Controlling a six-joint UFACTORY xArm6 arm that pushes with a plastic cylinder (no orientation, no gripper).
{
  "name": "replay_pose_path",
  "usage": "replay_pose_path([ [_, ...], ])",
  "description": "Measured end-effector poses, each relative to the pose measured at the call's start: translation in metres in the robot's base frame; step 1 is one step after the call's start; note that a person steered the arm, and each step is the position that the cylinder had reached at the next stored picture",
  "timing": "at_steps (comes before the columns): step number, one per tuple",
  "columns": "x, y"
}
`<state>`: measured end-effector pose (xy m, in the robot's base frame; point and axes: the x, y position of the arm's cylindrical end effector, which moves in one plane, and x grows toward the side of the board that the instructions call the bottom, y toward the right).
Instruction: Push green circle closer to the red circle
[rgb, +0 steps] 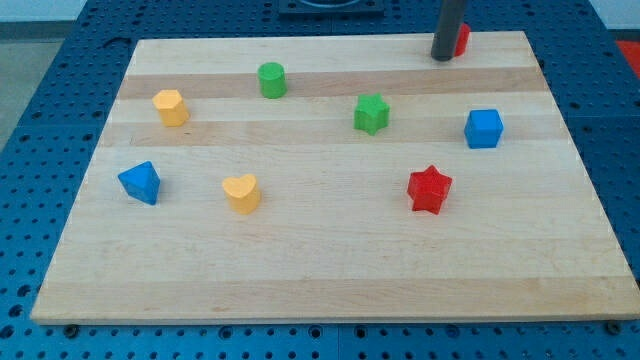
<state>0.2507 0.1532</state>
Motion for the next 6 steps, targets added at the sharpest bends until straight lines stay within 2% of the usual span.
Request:
replay_pose_path([
  [1,0.004,-0.056],
  [3,-0.052,-0.185],
  [4,-0.039,-0.257],
  [5,0.015,-0.285],
  [6,0.057,-0.282],
])
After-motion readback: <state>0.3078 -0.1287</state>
